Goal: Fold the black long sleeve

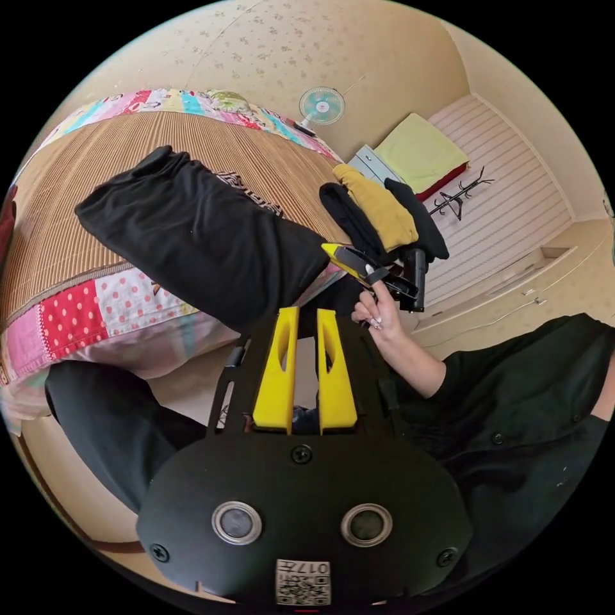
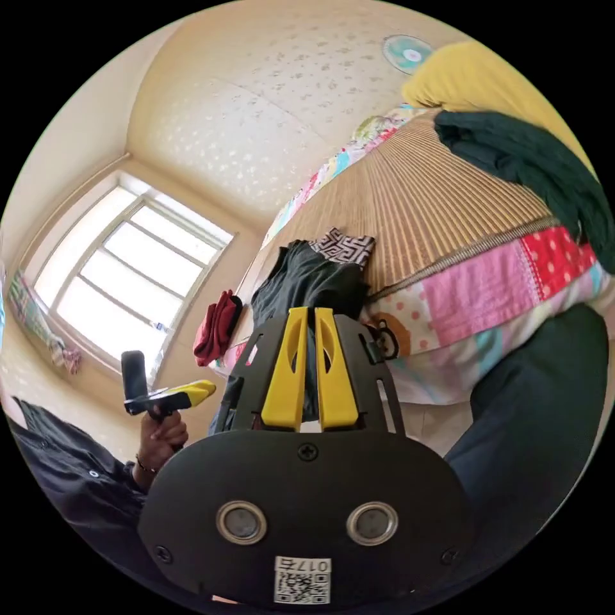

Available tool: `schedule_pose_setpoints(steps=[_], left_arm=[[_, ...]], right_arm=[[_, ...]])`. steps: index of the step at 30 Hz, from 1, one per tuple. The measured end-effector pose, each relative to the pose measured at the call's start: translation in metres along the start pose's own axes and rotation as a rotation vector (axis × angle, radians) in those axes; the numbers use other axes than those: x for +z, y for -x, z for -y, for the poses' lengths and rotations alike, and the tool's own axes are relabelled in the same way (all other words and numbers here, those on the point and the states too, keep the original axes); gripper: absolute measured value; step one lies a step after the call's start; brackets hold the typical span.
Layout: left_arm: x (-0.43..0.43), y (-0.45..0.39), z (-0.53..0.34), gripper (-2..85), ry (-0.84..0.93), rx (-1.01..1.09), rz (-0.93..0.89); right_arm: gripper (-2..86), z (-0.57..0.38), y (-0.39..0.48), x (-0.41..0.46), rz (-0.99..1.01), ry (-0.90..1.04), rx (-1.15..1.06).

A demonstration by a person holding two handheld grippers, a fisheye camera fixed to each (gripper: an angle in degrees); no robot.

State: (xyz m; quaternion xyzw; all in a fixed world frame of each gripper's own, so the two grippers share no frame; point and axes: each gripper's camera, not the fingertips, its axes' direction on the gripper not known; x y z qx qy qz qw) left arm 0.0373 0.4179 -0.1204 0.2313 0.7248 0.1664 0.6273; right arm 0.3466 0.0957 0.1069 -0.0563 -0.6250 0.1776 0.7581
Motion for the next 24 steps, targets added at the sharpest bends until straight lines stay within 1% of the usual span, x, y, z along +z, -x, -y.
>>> schedule_pose_setpoints(steps=[2,3,5,7,9,10,11,13,14,15,16,19,20,21,23,24], left_arm=[[-0.008,0.009,0.016,8.5,-0.035,-0.037,-0.067],[-0.01,0.012,0.021,8.9,-0.045,-0.048,-0.081],[-0.016,0.022,0.042,9.8,-0.093,-0.093,-0.105],[-0.016,0.024,0.062,9.8,-0.086,-0.095,-0.093],[-0.009,0.022,0.081,10.0,-0.024,-0.09,0.002],[0.0,0.022,0.092,10.4,0.026,-0.085,0.073],[0.014,0.026,0.1,10.8,0.094,-0.086,0.105],[0.035,0.036,0.108,9.4,0.198,-0.094,0.071],[0.039,0.042,0.108,6.6,0.188,-0.101,0.022],[0.038,0.044,0.107,5.2,0.172,-0.097,0.011],[0.034,0.048,0.106,4.2,0.129,-0.071,-0.037],[0.016,0.073,0.096,3.4,-0.013,-0.121,-0.242],[0.011,0.084,0.092,3.3,-0.052,-0.152,-0.299],[0.009,0.089,0.09,3.3,-0.067,-0.165,-0.317],[0.001,0.099,0.084,3.3,-0.109,-0.188,-0.34],[0.0,0.1,0.083,3.3,-0.116,-0.188,-0.342]], right_arm=[[2.9,0.007,0.04,0.004,0.061,0.059,-0.198],[2.9,0.008,0.049,0.008,0.078,0.08,-0.252],[2.8,0.008,0.076,0.031,0.091,0.211,-0.432],[2.9,0.006,0.08,0.05,0.098,0.301,-0.476],[2.9,0.004,0.078,0.062,0.164,0.344,-0.473],[2.9,0.004,0.076,0.066,0.209,0.354,-0.461],[3.0,0.004,0.073,0.067,0.241,0.357,-0.446],[3.1,0.004,0.066,0.066,0.266,0.354,-0.421],[3.1,0.005,0.061,0.066,0.249,0.378,-0.41],[3.2,0.005,0.058,0.064,0.248,0.384,-0.414],[3.4,0.007,0.052,0.058,0.262,0.385,-0.42],[4.1,0.026,0.031,0.03,0.327,0.371,-0.387],[4.7,0.036,0.019,0.017,0.351,0.332,-0.341],[5.1,0.041,0.013,0.01,0.362,0.304,-0.311],[6.7,0.063,-0.022,-0.004,0.409,0.225,-0.128],[7.1,0.069,-0.032,0.0,0.42,0.241,-0.063]])
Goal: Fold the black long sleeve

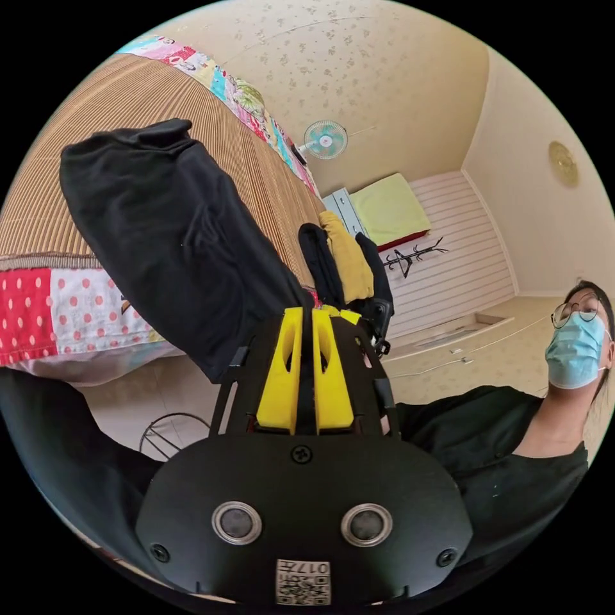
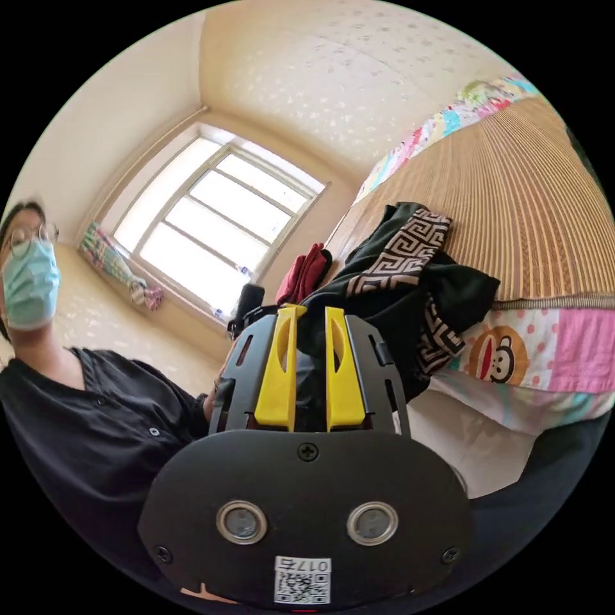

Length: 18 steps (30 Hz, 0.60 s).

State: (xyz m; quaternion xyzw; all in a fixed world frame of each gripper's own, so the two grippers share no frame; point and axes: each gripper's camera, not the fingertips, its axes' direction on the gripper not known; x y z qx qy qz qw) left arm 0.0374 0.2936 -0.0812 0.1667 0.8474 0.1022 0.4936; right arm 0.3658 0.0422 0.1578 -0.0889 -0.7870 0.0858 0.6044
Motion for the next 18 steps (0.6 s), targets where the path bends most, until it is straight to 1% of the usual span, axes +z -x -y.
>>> schedule_pose_setpoints(steps=[2,3,5,7,9,11,12,14,18], left_arm=[[-0.001,-0.002,0.0,3.4,0.007,0.017,-0.024],[-0.001,-0.003,0.0,3.4,0.014,0.022,-0.034],[-0.004,-0.012,0.002,3.5,0.042,0.056,-0.047],[-0.01,-0.017,0.002,3.8,0.067,0.062,-0.016],[-0.022,-0.02,0.003,4.9,0.08,0.045,0.054],[-0.046,-0.027,-0.001,6.9,0.031,0.037,0.171],[-0.053,-0.031,-0.003,7.5,0.009,0.041,0.201],[-0.074,-0.054,-0.009,10.5,-0.071,0.103,0.314],[-0.075,-0.093,-0.012,11.4,-0.08,0.217,0.434]], right_arm=[[7.9,0.019,-0.044,0.008,0.096,0.098,0.207],[8.0,0.021,-0.053,0.012,0.129,0.113,0.244],[6.9,0.025,-0.079,0.016,0.301,0.044,0.337],[4.8,0.026,-0.085,0.013,0.354,-0.032,0.363],[3.9,0.032,-0.077,0.013,0.342,-0.035,0.325],[3.1,0.038,-0.057,0.009,0.272,-0.04,0.247],[3.0,0.04,-0.052,0.008,0.26,-0.047,0.23],[2.7,0.049,-0.032,0.005,0.222,-0.038,0.167],[2.5,0.068,0.004,0.013,0.146,0.042,0.048]])
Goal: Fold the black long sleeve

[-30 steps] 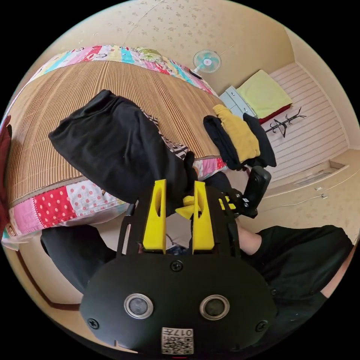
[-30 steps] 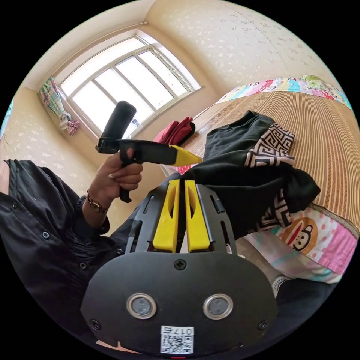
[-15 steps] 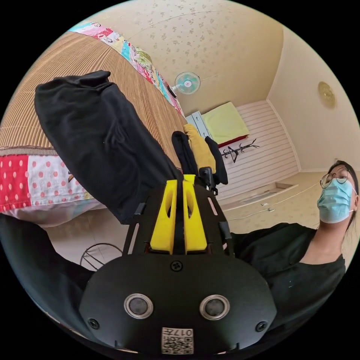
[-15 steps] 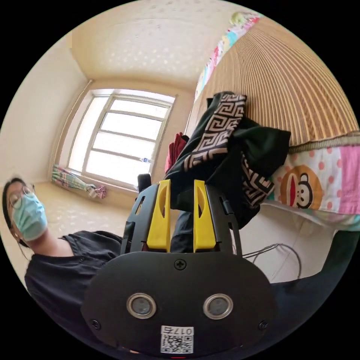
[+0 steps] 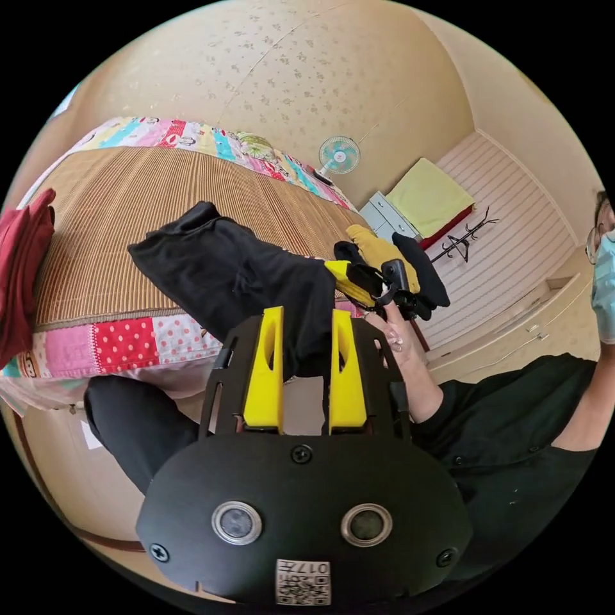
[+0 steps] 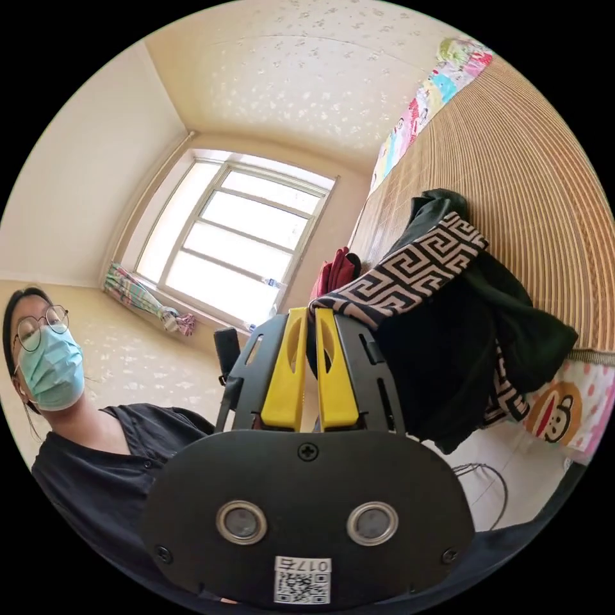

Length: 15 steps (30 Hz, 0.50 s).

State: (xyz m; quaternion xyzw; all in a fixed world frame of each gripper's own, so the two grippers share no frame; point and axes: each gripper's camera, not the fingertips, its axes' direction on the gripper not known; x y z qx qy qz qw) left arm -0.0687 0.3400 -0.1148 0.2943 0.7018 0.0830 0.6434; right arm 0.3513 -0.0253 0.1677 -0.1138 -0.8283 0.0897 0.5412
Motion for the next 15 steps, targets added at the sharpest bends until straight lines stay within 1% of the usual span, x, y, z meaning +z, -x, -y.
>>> schedule_pose_setpoints(steps=[2,4,7,9,10,11,12,14,15], left_arm=[[0.001,-0.015,0.004,12.4,0.005,0.035,0.073],[0.004,-0.016,0.006,12.9,0.014,0.025,0.089],[-0.002,-0.002,0.005,11.8,-0.023,-0.046,0.022],[-0.011,0.012,0.001,8.0,-0.053,-0.097,-0.024],[-0.021,0.02,-0.002,3.4,-0.074,-0.09,-0.07],[-0.033,0.027,-0.005,0.7,-0.103,-0.038,-0.171],[-0.041,0.031,-0.007,0.3,-0.123,-0.006,-0.235],[-0.082,0.048,-0.014,-0.5,-0.241,0.138,-0.547],[-0.094,0.053,-0.015,-0.6,-0.28,0.163,-0.633]], right_arm=[[2.4,0.01,0.024,0.016,-0.036,0.068,-0.071],[2.4,0.015,0.041,0.028,-0.04,0.107,-0.125],[2.2,0.015,0.066,0.049,-0.073,0.164,-0.204],[2.1,0.01,0.078,0.059,-0.115,0.188,-0.238],[2.0,0.006,0.084,0.06,-0.13,0.192,-0.259],[1.9,0.0,0.089,0.054,-0.118,0.169,-0.276],[1.8,-0.003,0.092,0.049,-0.102,0.153,-0.284],[1.4,-0.015,0.103,0.021,0.044,0.1,-0.347],[1.3,-0.019,0.106,0.013,0.093,0.089,-0.371]])
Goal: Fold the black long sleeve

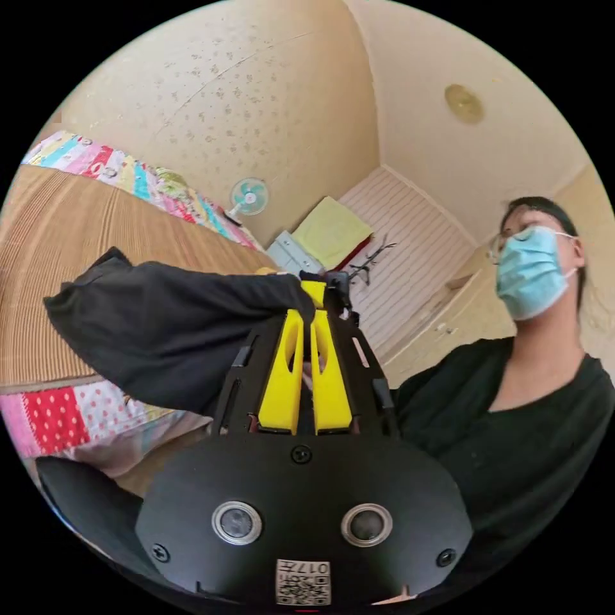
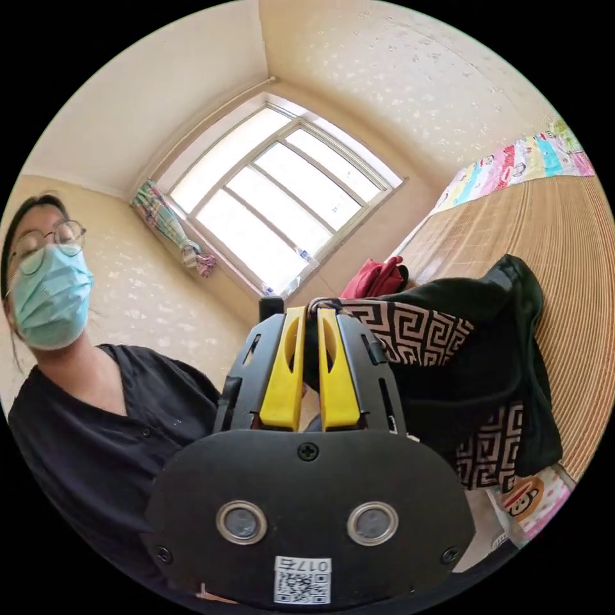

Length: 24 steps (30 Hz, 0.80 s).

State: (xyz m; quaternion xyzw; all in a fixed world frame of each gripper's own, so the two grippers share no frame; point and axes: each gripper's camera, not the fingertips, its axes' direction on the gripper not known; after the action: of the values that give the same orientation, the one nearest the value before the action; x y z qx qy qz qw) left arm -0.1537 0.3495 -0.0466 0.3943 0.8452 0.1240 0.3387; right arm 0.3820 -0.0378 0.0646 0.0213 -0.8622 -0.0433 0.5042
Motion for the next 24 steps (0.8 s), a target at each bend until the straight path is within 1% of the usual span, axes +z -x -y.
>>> schedule_pose_setpoints(steps=[1,2,4,5,6,7,8,10,12,13,14,15,17,18,20,22,24], left_arm=[[-0.028,-0.003,0.003,-0.7,-0.095,0.03,-0.15],[-0.054,-0.006,0.004,-0.8,-0.196,0.048,-0.259],[-0.088,-0.012,0.007,-0.9,-0.317,0.081,-0.351],[-0.105,-0.018,0.012,-0.9,-0.351,0.105,-0.383],[-0.112,-0.022,0.015,-0.9,-0.355,0.118,-0.392],[-0.122,-0.03,0.021,-0.9,-0.346,0.144,-0.401],[-0.129,-0.04,0.029,-0.9,-0.32,0.181,-0.405],[-0.134,-0.057,0.042,-0.9,-0.263,0.248,-0.429],[-0.136,-0.073,0.054,-0.9,-0.213,0.337,-0.514],[-0.135,-0.081,0.061,-0.9,-0.192,0.398,-0.62],[-0.133,-0.085,0.068,-0.9,-0.18,0.456,-0.758],[-0.131,-0.086,0.071,-0.9,-0.182,0.481,-0.832],[-0.121,-0.076,0.083,-0.9,-0.223,0.501,-1.096],[-0.118,-0.072,0.086,-0.9,-0.235,0.483,-1.147],[-0.1,-0.053,0.1,-0.9,-0.271,0.376,-1.305],[-0.089,-0.043,0.107,-0.9,-0.304,0.315,-1.385],[-0.081,-0.039,0.111,-0.9,-0.334,0.267,-1.4]], right_arm=[[1.0,-0.006,0.009,-0.016,0.068,-0.047,-0.038],[0.8,-0.013,0.016,-0.033,0.096,-0.094,-0.055],[0.7,-0.024,0.028,-0.056,0.077,-0.158,-0.088],[0.6,-0.031,0.035,-0.068,0.02,-0.187,-0.116],[0.6,-0.035,0.038,-0.072,-0.024,-0.191,-0.123],[0.6,-0.04,0.04,-0.076,-0.126,-0.178,-0.104],[0.7,-0.043,0.04,-0.076,-0.229,-0.148,-0.066],[1.0,-0.048,0.044,-0.071,-0.34,-0.096,-0.054],[1.5,-0.052,0.051,-0.061,-0.411,-0.05,-0.069],[1.9,-0.054,0.055,-0.053,-0.435,-0.027,-0.082],[2.1,-0.055,0.058,-0.044,-0.432,-0.012,-0.094],[2.2,-0.056,0.059,-0.04,-0.42,-0.007,-0.098],[2.9,-0.058,0.062,-0.025,-0.334,0.003,-0.107],[3.3,-0.058,0.063,-0.021,-0.312,0.005,-0.108],[5.0,-0.062,0.07,-0.009,-0.261,0.014,-0.127],[6.8,-0.068,0.08,0.001,-0.254,0.036,-0.164],[8.4,-0.075,0.093,0.01,-0.263,0.072,-0.208]])
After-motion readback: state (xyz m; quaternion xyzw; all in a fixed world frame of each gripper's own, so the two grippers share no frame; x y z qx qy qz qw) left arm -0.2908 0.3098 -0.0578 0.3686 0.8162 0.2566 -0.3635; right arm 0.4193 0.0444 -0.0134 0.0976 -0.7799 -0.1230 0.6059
